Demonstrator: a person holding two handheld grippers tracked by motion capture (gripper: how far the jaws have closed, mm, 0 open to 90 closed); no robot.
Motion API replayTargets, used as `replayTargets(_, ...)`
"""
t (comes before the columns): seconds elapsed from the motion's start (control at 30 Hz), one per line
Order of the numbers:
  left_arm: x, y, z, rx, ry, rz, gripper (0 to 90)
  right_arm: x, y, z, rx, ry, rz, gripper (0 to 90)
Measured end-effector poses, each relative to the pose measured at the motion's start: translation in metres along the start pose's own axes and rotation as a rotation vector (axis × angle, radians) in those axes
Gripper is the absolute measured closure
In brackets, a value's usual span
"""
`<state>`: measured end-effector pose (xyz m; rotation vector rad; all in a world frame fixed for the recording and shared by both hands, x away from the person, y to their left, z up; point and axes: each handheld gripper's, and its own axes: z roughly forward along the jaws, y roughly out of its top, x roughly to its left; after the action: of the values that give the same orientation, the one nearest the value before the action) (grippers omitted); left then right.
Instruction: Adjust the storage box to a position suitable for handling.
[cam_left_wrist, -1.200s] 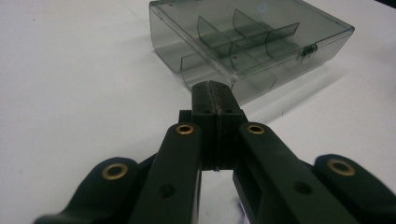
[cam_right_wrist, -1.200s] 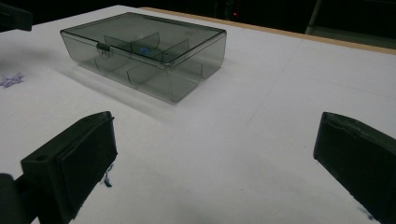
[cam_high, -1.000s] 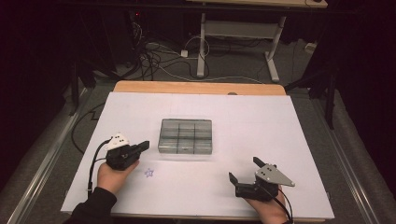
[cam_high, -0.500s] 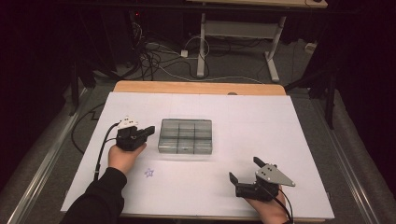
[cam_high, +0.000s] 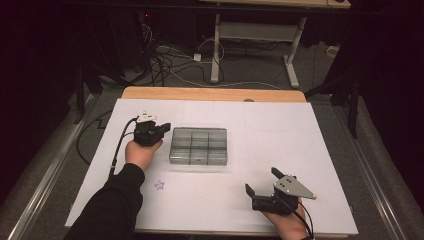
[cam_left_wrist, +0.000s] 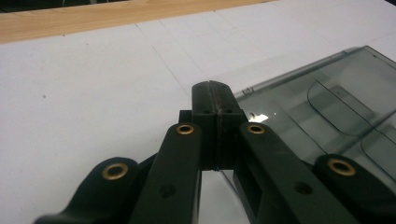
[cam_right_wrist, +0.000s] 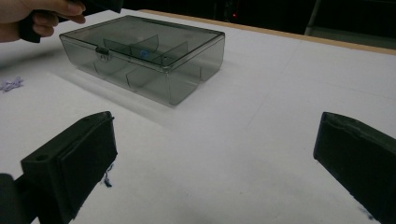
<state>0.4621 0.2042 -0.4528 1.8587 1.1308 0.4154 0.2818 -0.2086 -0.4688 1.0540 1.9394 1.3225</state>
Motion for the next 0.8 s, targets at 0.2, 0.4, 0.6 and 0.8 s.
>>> replayTargets(0.2,0.0,0.009,0.012,0.018,0.008,0.024,88.2,0.0,-0.001,0.001,0.005,0.0,0.0,0.3)
replayTargets(0.4,-0.003,0.01,0.021,0.033,0.003,0.027,88.3,-0.001,-0.001,0.001,0.003,-0.003,0.003,0.3)
replayTargets(0.6,-0.003,0.009,0.024,0.037,0.018,0.032,88.3,-0.001,-0.001,0.001,0.002,-0.001,0.008,0.3)
replayTargets(0.8,0.003,0.006,0.028,0.056,0.016,0.029,88.3,0.001,0.0,0.002,0.002,0.001,0.008,0.3)
